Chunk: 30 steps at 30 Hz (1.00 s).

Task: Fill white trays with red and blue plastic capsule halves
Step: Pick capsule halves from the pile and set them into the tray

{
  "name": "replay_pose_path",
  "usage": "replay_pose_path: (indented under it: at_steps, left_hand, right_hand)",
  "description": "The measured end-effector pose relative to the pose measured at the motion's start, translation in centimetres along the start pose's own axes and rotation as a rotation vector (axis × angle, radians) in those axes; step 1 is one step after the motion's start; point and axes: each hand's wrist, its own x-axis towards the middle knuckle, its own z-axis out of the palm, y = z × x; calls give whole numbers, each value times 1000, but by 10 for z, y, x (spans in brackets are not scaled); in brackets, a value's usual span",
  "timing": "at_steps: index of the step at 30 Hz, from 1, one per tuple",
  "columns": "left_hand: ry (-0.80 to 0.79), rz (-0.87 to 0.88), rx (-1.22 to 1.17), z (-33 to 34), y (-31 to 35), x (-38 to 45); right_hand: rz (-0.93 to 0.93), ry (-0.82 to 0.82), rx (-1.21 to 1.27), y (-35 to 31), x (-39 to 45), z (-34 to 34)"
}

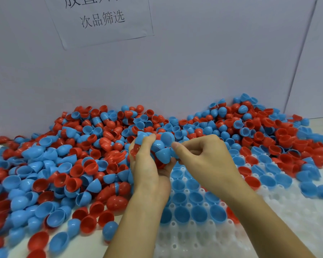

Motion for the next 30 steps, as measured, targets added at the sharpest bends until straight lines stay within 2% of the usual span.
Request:
replay_pose_path:
  at_steps: [4,8,14,18,24,30]
  left_hand:
    - [14,-52,-48,0,1,-1]
    - [28,-87,-73,-1,0,-1]
    - [41,-94,-70,-2,1,-1]
    - [70,42,35,0,-1,1]
    - [118,387,193,2,0,-3]
    - [115,513,235,1,1,-4]
  right_hand:
    - [82,-68,3,0,2,-8]
    - [76,-120,51,-2,1,-12]
    - [46,-97,110,-2,2,-10]
    - [33,-85,78,-1,4,-11]
    - [28,-94,26,-1,4,-10]
    - [19,-120,16,-2,2,-13]
